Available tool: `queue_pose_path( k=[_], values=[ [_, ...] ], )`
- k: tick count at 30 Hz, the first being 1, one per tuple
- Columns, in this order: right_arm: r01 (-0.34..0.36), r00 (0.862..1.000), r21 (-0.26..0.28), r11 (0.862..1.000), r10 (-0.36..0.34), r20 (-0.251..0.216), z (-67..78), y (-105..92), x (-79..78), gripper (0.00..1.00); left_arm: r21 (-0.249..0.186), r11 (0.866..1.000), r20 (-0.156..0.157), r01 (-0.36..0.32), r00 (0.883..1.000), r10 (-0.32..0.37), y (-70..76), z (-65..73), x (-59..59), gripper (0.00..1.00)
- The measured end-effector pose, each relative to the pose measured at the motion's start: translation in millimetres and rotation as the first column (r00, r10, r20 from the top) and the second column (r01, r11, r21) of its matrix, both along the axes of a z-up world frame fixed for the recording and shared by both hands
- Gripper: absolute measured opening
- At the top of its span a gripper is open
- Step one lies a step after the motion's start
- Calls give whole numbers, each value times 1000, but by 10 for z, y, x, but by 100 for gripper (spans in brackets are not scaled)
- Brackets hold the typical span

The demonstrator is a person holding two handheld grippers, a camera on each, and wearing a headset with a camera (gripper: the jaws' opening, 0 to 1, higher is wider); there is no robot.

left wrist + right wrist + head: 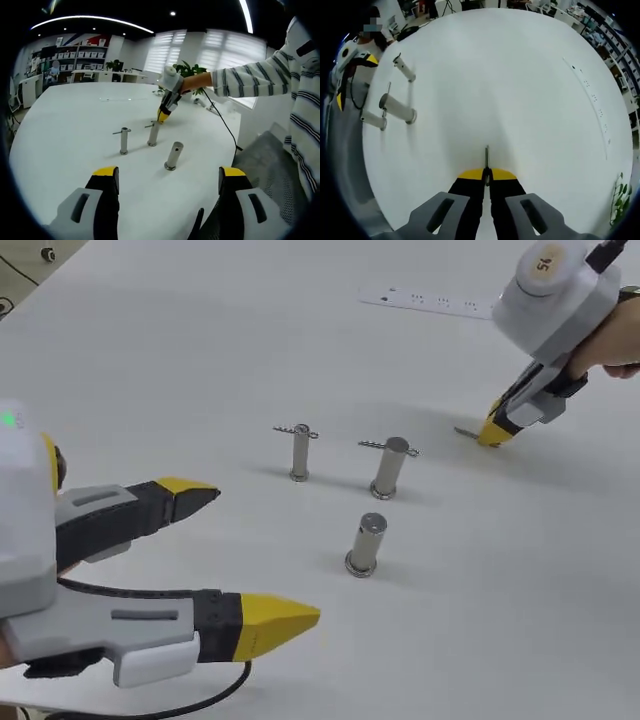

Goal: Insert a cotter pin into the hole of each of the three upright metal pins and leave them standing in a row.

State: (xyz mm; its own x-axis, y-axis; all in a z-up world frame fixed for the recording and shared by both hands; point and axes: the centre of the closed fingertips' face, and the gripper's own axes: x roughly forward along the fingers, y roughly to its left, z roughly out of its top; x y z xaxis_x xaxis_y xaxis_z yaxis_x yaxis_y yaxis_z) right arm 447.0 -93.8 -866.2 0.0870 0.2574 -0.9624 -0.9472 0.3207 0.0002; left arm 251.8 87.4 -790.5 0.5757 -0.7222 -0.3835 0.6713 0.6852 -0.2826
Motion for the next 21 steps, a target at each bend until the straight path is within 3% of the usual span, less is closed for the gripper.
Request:
queue_pose_path(
  k=[5, 10, 12, 14, 16, 21],
  values=[
    [-24, 1000, -2, 1000, 24, 17, -5, 14, -10, 3, 4, 1000, 4, 6, 1000, -6, -22, 25, 0, 82],
    [19, 1000, -29, 999, -18, 24, -8, 13, 17, 2, 6, 1000, 12, 0, 1000, 0, -52, 25, 37, 84],
    [23, 999, -34, 999, -22, 27, -12, 12, 26, 2, 15, 1000, 38, 13, 999, -13, -79, 35, 39, 85],
    [23, 999, -44, 999, -21, 43, -17, 12, 32, 2, 29, 1000, 34, 12, 999, -13, -73, 8, 44, 87],
    [5, 997, -33, 999, -3, 74, -19, 10, 58, 2, 36, 999, 26, 10, 1000, -11, -61, -20, 40, 88],
    [64, 994, 5, 998, -64, 88, -30, -9, 143, 2, 54, 998, 26, 24, 999, -26, -46, -25, 9, 88]
  ],
)
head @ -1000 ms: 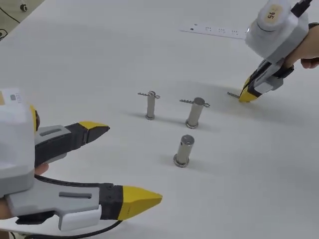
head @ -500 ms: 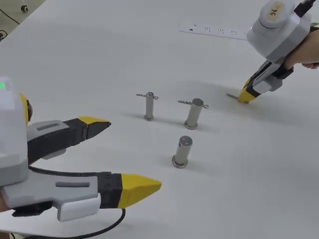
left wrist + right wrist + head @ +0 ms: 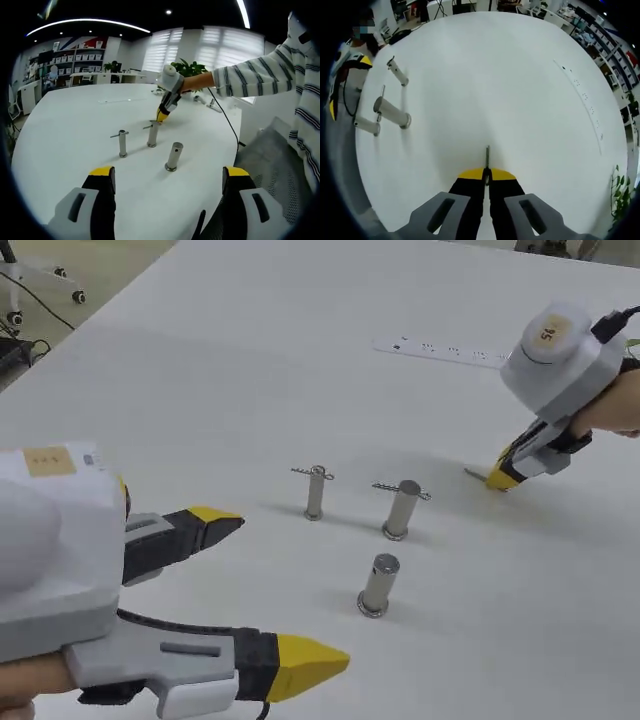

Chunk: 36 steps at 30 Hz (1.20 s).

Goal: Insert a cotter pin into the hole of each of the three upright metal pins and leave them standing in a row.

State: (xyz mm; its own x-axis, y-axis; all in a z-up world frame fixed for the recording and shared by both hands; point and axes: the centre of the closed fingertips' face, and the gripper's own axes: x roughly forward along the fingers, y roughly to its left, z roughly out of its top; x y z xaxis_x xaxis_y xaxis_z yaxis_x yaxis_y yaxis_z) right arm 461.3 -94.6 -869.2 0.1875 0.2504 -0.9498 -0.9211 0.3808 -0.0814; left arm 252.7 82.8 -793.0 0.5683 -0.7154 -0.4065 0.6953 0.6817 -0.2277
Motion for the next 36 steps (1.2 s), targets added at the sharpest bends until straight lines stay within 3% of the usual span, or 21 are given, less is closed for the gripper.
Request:
queue_pose_path(
  k=[3, 8, 13, 15, 16, 19, 22, 24, 27, 31, 32, 33, 34, 36],
  values=[
    [9, 1000, 22, 1000, -9, -7, 4, 17, 8, 2, 13, 1000, 33, 25, 999, -25, 14, 60, -11, 87],
    [3, 1000, 49, 999, -3, 4, 72, 33, 27, 2, 15, 999, 37, 37, 999, -37, 28, 87, 19, 87],
    [0, 1000, 107, 994, 0, 2, 164, 72, -24, 2, 42, 998, 35, 35, 999, -37, 69, 31, 64, 86],
    [-7, 1000, 127, 992, 7, 0, 202, 87, -59, 2, 37, 999, 19, 38, 999, -39, 90, 9, 69, 87],
    [-11, 1000, 136, 991, 11, 2, 231, 91, -84, 2, 18, 999, -9, 44, 999, -44, 86, 0, 50, 87],
    [-30, 999, 157, 987, 28, 15, 300, 104, -144, 2, 26, 999, -5, 40, 999, -40, 122, 5, 72, 88],
    [-40, 999, 184, 982, 35, 34, 377, 110, -205, 2, 18, 999, -4, 34, 999, -34, 156, 38, 99, 87],
    [-63, 995, 198, 978, 47, 84, 436, 108, -211, 2, -6, 1000, 0, 20, 1000, -20, 177, 80, 131, 86],
    [-80, 992, 203, 976, 57, 116, 512, 62, -274, 2, -58, 998, -4, -14, 1000, 13, 223, 152, 187, 83],
    [-94, 984, 230, 969, 56, 167, 667, 53, -363, 2, -75, 997, 1, -22, 1000, 22, 250, 222, 230, 82],
    [-98, 983, 233, 967, 57, 176, 698, 53, -379, 2, -77, 997, 6, -21, 1000, 22, 252, 238, 238, 81],
    [-99, 981, 238, 966, 55, 187, 727, 56, -391, 2, -82, 997, 38, -14, 999, 17, 248, 284, 262, 80],
    [-109, 978, 247, 963, 59, 200, 769, 78, -441, 2, -86, 996, 47, -12, 999, 16, 247, 302, 272, 78],
    [-124, 974, 275, 953, 64, 218, 835, 125, -523, 2, -101, 995, 44, -19, 999, 23, 254, 319, 305, 77]
  ],
)
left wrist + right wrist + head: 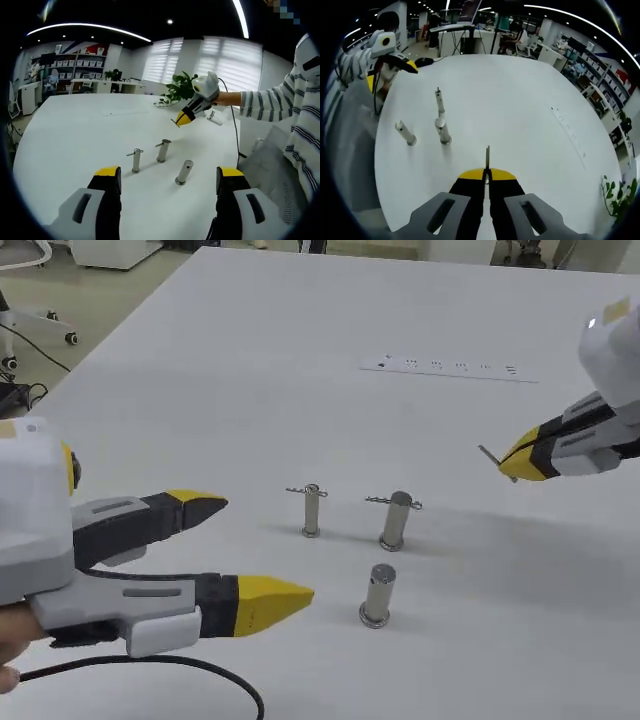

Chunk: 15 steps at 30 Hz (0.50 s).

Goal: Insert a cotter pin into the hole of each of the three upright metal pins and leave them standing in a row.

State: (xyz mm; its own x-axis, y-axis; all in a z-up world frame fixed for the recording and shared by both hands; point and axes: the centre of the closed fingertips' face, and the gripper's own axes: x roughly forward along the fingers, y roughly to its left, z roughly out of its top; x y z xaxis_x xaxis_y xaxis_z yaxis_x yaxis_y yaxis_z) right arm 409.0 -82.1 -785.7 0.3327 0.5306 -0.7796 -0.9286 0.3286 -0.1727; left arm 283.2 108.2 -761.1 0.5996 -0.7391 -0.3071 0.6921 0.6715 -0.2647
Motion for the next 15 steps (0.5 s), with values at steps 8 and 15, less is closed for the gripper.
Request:
queue_pose_path(
  k=[8, 15],
  values=[
    [-37, 998, 79, 996, 34, 43, 157, 171, -288, 2, -13, 1000, -3, 9, 1000, -9, -62, 41, 82, 70],
    [-60, 994, 94, 994, 50, 102, 198, 224, -468, 2, -25, 1000, -66, -7, 998, 5, -124, 15, 192, 57]
  ],
)
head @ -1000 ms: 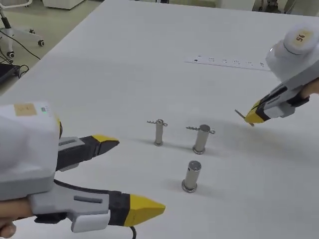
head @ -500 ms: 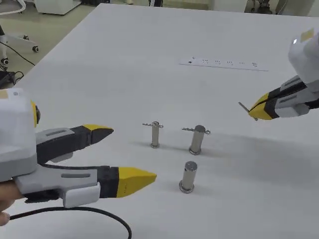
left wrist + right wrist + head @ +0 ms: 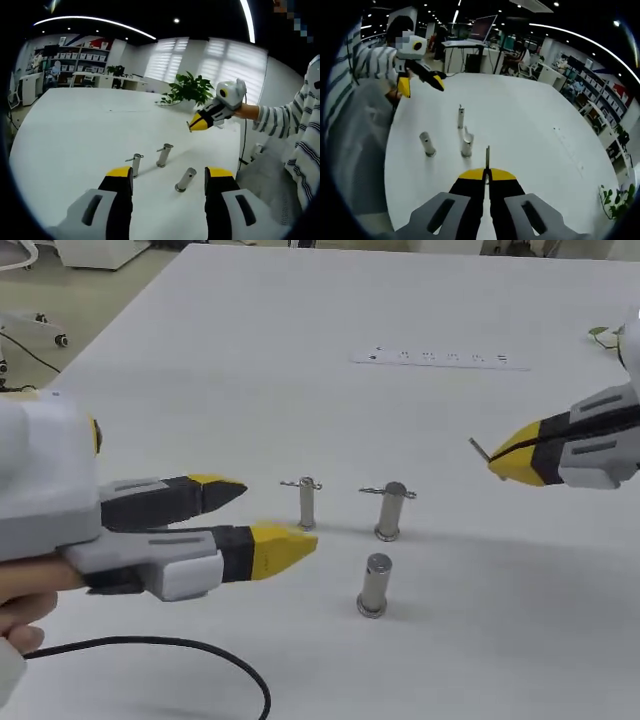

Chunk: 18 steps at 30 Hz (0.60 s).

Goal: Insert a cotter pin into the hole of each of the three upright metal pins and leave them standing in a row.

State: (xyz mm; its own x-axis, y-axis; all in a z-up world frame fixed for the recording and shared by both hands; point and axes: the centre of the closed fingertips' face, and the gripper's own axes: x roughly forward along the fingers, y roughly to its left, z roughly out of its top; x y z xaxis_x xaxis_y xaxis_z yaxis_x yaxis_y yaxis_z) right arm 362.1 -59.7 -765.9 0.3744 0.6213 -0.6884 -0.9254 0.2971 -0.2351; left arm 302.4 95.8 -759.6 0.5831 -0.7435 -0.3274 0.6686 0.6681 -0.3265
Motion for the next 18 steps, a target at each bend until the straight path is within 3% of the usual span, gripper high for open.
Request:
queue_pose_path(
  k=[1, 2, 8, 10, 14, 18],
  values=[
    [-21, 999, -36, 999, 22, 37, -8, -19, -5, 2, -1, 1000, -5, 5, 1000, -5, -29, 4, 15, 55],
    [-13, 999, -38, 999, 14, 38, -20, -18, -25, 2, -4, 1000, -11, 10, 1000, -10, -53, 6, 20, 54],
    [-13, 999, -21, 1000, 14, 52, -27, 31, -112, 2, -50, 998, -60, 50, 997, -52, -282, 46, 65, 46],
    [-14, 998, -11, 1000, 15, 58, -18, 61, -154, 2, -60, 996, -58, 63, 996, -67, -348, 66, 80, 42],
    [-20, 997, -4, 1000, 21, 76, -17, 64, -145, 2, -90, 991, -86, 95, 991, -103, -520, 92, 89, 39],
    [-16, 995, -7, 1000, 16, 100, -22, 92, -182, 2, -104, 987, -99, 124, 986, -135, -657, 110, 88, 27]
  ],
)
